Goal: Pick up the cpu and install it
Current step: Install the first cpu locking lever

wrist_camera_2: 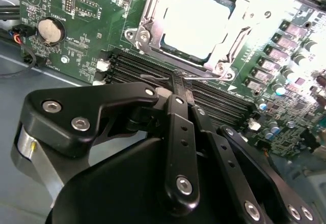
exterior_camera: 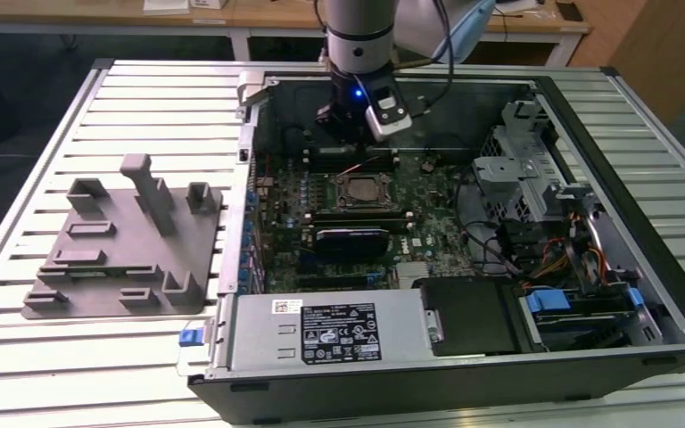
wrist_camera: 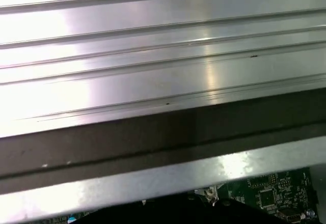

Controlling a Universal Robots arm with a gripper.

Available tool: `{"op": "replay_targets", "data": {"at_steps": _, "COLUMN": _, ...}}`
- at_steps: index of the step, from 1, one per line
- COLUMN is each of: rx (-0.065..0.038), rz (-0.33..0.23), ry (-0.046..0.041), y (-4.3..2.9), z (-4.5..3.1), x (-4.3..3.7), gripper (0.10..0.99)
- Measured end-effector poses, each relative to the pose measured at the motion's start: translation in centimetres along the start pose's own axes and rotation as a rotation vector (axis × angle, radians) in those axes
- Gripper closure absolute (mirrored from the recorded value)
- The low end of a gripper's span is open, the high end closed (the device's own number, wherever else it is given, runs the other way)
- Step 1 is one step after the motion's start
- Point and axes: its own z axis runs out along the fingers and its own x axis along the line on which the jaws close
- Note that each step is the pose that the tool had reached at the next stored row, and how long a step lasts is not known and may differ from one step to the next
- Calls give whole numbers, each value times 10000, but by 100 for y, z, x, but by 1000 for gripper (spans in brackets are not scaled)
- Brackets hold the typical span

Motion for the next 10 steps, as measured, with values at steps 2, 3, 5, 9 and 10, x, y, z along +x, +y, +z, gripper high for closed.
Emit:
{"op": "replay_targets", "data": {"at_steps": 2, "rx": 38, "rz": 40, "ry": -9, "y": 13, "z": 8, "x": -11, "gripper": 980}}
{"op": "replay_targets", "data": {"at_steps": 3, "rx": 65, "rz": 57, "ry": -15, "y": 19, "z": 10, "x": -13, "gripper": 980}}
{"op": "replay_targets", "data": {"at_steps": 5, "rx": 106, "rz": 75, "ry": -39, "y": 22, "z": 17, "x": -13, "gripper": 980}}
{"op": "replay_targets", "data": {"at_steps": 9, "rx": 149, "rz": 88, "ry": -108, "y": 27, "z": 26, "x": -11, "gripper": 980}}
{"op": "replay_targets", "data": {"at_steps": 10, "rx": 150, "rz": 89, "ry": -111, "y": 27, "z": 26, "x": -11, "gripper": 980}}
